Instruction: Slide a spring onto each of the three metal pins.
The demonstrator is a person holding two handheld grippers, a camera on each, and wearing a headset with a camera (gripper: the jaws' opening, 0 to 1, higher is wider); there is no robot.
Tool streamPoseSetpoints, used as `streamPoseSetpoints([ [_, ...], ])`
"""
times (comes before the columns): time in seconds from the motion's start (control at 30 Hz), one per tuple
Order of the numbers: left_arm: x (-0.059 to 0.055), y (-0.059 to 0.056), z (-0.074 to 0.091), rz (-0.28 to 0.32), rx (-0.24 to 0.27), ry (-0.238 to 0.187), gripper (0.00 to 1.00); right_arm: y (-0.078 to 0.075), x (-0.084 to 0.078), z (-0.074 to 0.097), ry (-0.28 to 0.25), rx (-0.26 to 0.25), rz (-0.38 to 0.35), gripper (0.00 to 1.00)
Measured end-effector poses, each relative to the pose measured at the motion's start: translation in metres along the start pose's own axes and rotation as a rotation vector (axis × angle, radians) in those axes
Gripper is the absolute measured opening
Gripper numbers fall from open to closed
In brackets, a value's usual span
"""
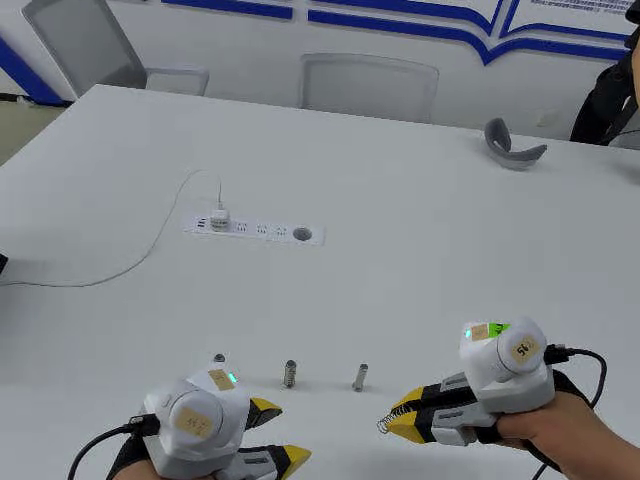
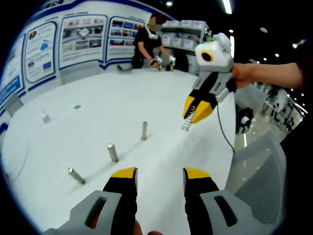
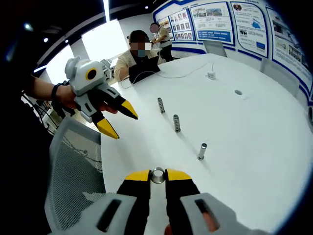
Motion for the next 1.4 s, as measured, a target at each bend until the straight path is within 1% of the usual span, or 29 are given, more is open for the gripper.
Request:
streamPoseSetpoints([
  [0.3, -0.002, 0.011, 0.004, 0.021, 0.026, 0.000, 0.43, -0.013, 0.005, -0.003, 0.025, -0.024, 0.015, 0.12],
  [0.43, -0.002, 0.014, 0.005, 0.033, 0.035, -0.006, 0.44, -0.020, 0.007, -0.002, 0.030, -0.033, 0.014, 0.12],
  [0.53, -0.003, 0.017, 0.006, 0.039, 0.041, -0.008, 0.46, -0.025, 0.009, -0.003, 0.044, -0.045, 0.028, 0.12],
  [0.77, -0.003, 0.019, 0.008, 0.048, 0.049, -0.012, 0.49, -0.039, 0.015, -0.003, 0.054, -0.059, 0.033, 0.12],
  [1.13, -0.006, 0.025, 0.012, 0.071, 0.060, -0.025, 0.53, -0.062, 0.025, -0.011, 0.083, -0.092, 0.040, 0.12],
  [1.3, -0.008, 0.028, 0.014, 0.083, 0.062, -0.025, 0.56, -0.068, 0.030, -0.016, 0.090, -0.094, 0.044, 0.12],
  [1.4, -0.010, 0.027, 0.014, 0.090, 0.057, -0.022, 0.57, -0.071, 0.031, -0.019, 0.098, -0.096, 0.046, 0.12],
])
Point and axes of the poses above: the centre of the closed fingertips' face, and the gripper's own axes: z roughly backward along the fingers, y roughly to its left, x roughly out of its top, the point moved 3 cm from there along z, roughly backward along the fingers, and after that the axes turned 10 degrees about y, right-handed, at the moved point
